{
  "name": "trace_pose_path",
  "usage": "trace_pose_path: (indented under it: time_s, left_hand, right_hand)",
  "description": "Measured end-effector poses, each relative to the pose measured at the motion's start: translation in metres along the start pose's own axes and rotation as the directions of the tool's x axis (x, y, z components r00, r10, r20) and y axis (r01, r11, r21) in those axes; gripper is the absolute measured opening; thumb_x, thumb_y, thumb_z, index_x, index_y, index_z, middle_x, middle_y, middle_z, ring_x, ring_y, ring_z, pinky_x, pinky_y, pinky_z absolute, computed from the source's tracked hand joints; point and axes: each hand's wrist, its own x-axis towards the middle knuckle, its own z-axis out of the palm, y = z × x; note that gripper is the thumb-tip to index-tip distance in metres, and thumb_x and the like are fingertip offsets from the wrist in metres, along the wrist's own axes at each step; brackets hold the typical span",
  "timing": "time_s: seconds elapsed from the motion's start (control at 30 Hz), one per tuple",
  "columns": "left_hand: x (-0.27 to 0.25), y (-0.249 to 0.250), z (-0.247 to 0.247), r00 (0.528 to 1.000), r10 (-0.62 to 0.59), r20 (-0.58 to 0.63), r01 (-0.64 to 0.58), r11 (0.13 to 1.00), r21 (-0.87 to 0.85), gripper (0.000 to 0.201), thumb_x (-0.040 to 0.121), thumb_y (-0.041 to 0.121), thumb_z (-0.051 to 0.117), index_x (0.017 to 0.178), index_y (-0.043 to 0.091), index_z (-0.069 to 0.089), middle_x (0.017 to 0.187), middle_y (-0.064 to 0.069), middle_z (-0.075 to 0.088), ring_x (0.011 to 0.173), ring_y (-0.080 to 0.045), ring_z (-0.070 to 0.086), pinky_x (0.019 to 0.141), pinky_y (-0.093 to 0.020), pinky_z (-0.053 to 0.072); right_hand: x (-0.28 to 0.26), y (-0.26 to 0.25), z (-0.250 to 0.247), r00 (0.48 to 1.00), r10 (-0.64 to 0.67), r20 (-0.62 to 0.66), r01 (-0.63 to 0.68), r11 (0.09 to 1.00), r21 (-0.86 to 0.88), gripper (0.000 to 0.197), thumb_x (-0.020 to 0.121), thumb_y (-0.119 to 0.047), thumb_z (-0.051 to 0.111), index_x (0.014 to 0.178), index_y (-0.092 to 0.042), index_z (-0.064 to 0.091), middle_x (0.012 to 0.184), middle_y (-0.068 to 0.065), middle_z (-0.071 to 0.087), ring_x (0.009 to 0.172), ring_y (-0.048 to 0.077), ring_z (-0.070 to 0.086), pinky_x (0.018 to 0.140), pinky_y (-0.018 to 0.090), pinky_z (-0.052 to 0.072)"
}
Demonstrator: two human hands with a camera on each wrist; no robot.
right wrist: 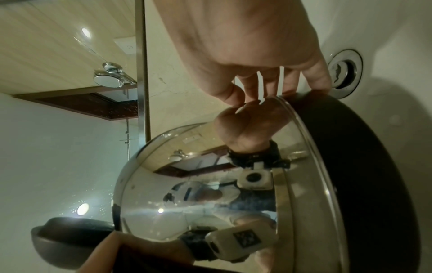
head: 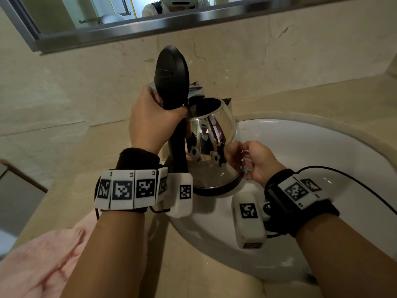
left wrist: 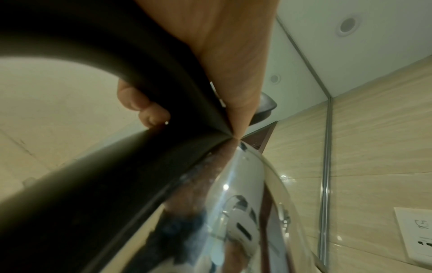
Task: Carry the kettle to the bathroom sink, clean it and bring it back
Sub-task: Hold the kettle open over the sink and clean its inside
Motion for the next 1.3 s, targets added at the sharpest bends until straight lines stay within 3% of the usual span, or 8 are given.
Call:
trace_pose_path:
  time_s: [0.3,0.4,0.67,0.8,0.97,1.1,1.2,1.3]
  left_hand:
    - [0.002,-0.002,0.001,1.000,0.013,-0.016,-0.013,1.000,0.011,0.035,0.070,0.026,0.072,0.092,0.019,0.046,0.078,0.011,0.049,0.081,-0.016,0.057,0.070,-0.033,0.051]
    - [0.002,-0.002,0.000,1.000,0.012,-0.009,-0.012,1.000,0.000,0.035,0.070,0.026,0.072,0.090,0.020,0.045,0.077,0.010,0.049,0.080,-0.018,0.058,0.070,-0.035,0.053]
    - [0.002,-0.002,0.001,1.000,0.005,0.005,-0.005,1.000,-0.006,0.037,0.069,0.026,0.072,0.092,0.021,0.044,0.081,0.009,0.051,0.085,-0.020,0.061,0.075,-0.044,0.056]
    - [0.001,-0.002,0.001,1.000,0.010,-0.005,-0.010,1.000,-0.002,0.036,0.069,0.026,0.072,0.092,0.020,0.045,0.079,0.011,0.050,0.082,-0.016,0.058,0.074,-0.037,0.055]
    - [0.001,-0.002,0.001,1.000,0.005,-0.004,-0.005,1.000,0.002,0.035,0.069,0.026,0.072,0.091,0.019,0.046,0.077,0.011,0.048,0.078,-0.013,0.054,0.068,-0.029,0.049]
    - [0.001,-0.002,0.001,1.000,-0.002,-0.003,0.002,1.000,-0.007,0.036,0.070,0.026,0.073,0.091,0.020,0.045,0.078,0.012,0.049,0.078,-0.013,0.055,0.067,-0.032,0.050]
    - [0.001,-0.002,0.001,1.000,-0.002,-0.004,0.002,1.000,-0.008,0.035,0.070,0.025,0.073,0.091,0.019,0.045,0.077,0.011,0.049,0.077,-0.014,0.055,0.066,-0.032,0.049]
    - [0.003,-0.003,0.001,1.000,-0.003,0.002,0.003,1.000,-0.001,0.036,0.070,0.026,0.072,0.093,0.019,0.047,0.078,0.011,0.050,0.078,-0.015,0.056,0.069,-0.035,0.052]
  right_hand:
    - [0.000,-0.001,0.000,1.000,-0.012,-0.002,0.012,0.999,-0.035,0.023,0.095,-0.011,0.037,0.105,-0.009,0.057,0.105,0.013,0.059,0.074,0.022,0.059,0.033,0.019,0.046]
    - [-0.001,-0.002,-0.002,1.000,-0.007,0.008,0.007,1.000,-0.029,0.020,0.097,-0.010,0.036,0.096,-0.008,0.055,0.090,0.010,0.057,0.068,0.019,0.057,0.030,0.016,0.043]
    - [0.004,0.001,-0.001,1.000,-0.026,-0.006,0.025,0.994,-0.110,0.021,0.096,-0.014,0.035,0.087,-0.014,0.055,0.102,0.009,0.058,0.086,0.021,0.058,0.052,0.025,0.040]
    - [0.001,0.002,-0.001,0.999,-0.034,-0.010,0.033,0.995,-0.090,0.022,0.095,-0.013,0.036,0.101,-0.012,0.056,0.104,0.010,0.058,0.085,0.022,0.059,0.045,0.022,0.046]
    - [-0.002,0.001,-0.002,0.999,-0.049,-0.008,0.048,0.996,-0.080,0.023,0.097,-0.011,0.035,0.086,-0.012,0.056,0.085,0.004,0.057,0.069,0.015,0.057,0.038,0.016,0.043]
    - [-0.004,0.003,-0.001,0.999,-0.048,0.012,0.048,0.999,-0.005,0.024,0.095,-0.009,0.036,0.103,-0.008,0.059,0.094,0.011,0.062,0.066,0.019,0.064,0.038,0.019,0.049]
    - [-0.006,0.001,-0.002,0.998,-0.055,0.022,0.055,0.998,-0.009,0.027,0.096,-0.007,0.034,0.083,-0.007,0.057,0.077,0.007,0.060,0.062,0.015,0.058,0.033,0.015,0.045]
    - [-0.007,0.000,-0.002,0.998,-0.058,0.032,0.059,0.998,-0.021,0.025,0.096,-0.007,0.034,0.086,-0.008,0.057,0.075,0.007,0.059,0.062,0.016,0.058,0.034,0.016,0.046]
